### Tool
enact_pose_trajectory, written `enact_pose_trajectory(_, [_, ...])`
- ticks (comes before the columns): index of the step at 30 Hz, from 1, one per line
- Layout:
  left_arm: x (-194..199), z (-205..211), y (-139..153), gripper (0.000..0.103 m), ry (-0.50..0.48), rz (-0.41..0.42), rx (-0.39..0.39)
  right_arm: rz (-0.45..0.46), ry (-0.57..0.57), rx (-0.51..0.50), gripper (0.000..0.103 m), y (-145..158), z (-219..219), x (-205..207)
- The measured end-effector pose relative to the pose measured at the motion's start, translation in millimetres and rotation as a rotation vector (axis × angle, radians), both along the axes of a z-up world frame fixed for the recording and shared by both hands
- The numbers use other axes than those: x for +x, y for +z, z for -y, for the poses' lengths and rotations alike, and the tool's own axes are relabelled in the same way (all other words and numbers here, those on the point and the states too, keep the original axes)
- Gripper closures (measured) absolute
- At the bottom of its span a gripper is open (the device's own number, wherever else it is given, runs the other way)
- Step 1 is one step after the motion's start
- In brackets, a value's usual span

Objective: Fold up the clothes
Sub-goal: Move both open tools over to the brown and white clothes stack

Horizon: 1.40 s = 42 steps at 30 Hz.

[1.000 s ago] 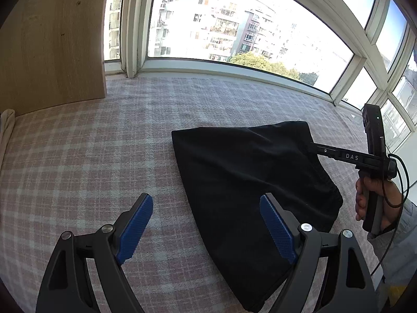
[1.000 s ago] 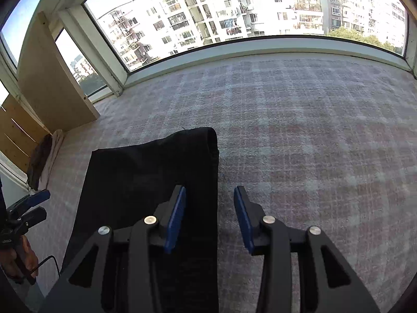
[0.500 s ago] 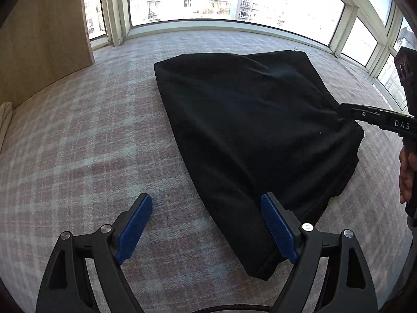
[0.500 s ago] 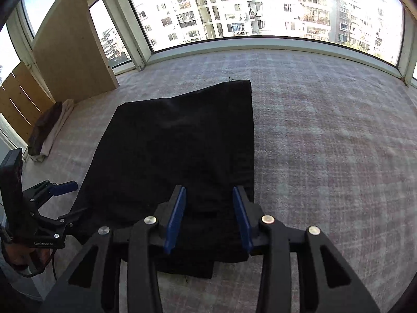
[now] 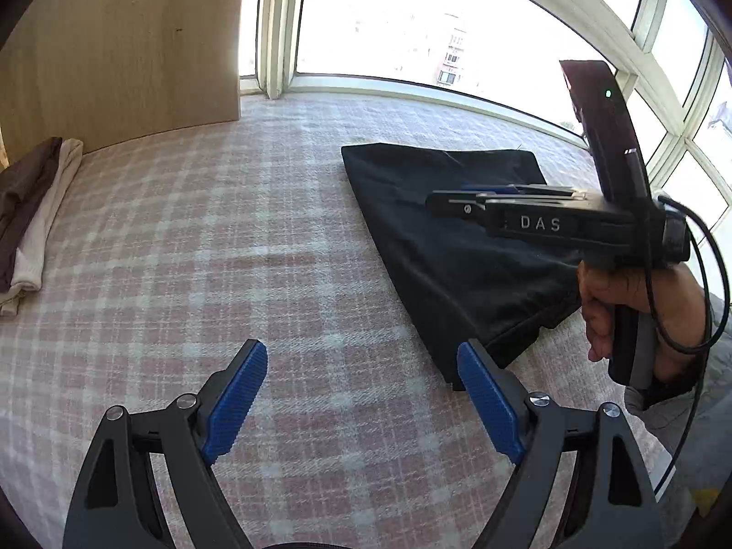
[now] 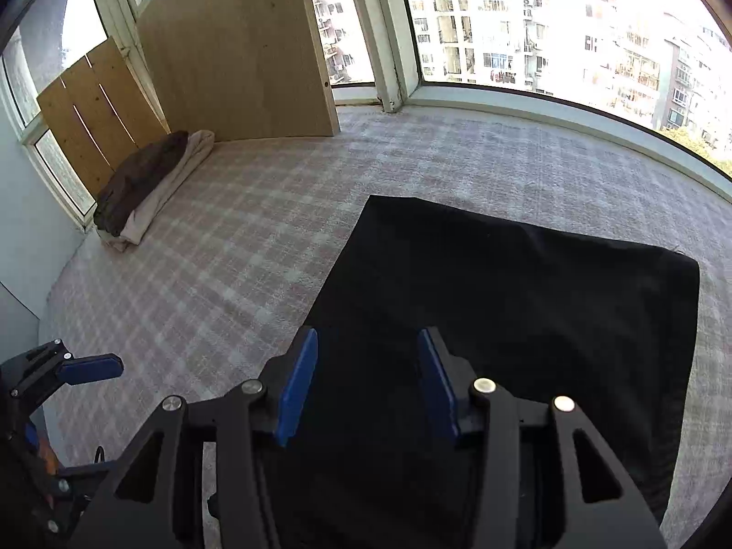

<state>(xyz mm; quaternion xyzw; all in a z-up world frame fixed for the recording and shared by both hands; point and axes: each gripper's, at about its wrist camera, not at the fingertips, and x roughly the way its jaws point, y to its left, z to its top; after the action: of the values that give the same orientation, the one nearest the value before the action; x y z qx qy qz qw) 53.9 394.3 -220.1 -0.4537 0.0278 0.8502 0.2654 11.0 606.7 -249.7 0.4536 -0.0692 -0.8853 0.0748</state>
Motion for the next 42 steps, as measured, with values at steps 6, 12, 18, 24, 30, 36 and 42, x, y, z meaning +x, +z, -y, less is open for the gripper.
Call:
enact_pose_trajectory(6, [15.3, 108.8, 39.1, 0.018, 0.205, -0.028, 0.021, -0.051, -0.02, 0.018, 0.055, 12.9, 22.2, 44.6])
enact_pose_trajectory(12, [9.4, 232.7, 75.7, 0.018, 0.433, -0.074, 0.031, -0.131, 0.005, 0.106, 0.055, 36.5, 93.2, 71.8])
enact_pose_trajectory(18, [-12.5, 328.0, 96.2, 0.018, 0.482, -0.148, 0.047, -0.17, 0.141, 0.27, 0.055, 44.7, 202.1, 59.5])
enact_pose_trajectory(24, [-35.6, 416.2, 106.9, 0.018, 0.45, -0.215, 0.077, -0.219, 0.145, 0.41, 0.055, 66.4, 325.4, 3.4])
enact_pose_trajectory(30, [-66.5, 489.4, 117.9, 0.018, 0.421, -0.245, 0.074, -0.254, 0.214, 0.536, 0.055, 63.4, 434.4, -66.5])
enact_pose_trajectory(36, [-77.8, 534.7, 112.3, 0.018, 0.484, -0.215, 0.098, -0.246, 0.276, 0.655, 0.055, 37.7, 480.0, -116.6])
enact_pose_trajectory(42, [-71.0, 558.9, 85.2, 0.016, 0.563, -0.132, 0.129, -0.238, 0.338, 0.775, 0.055, 12.0, 525.6, -166.6])
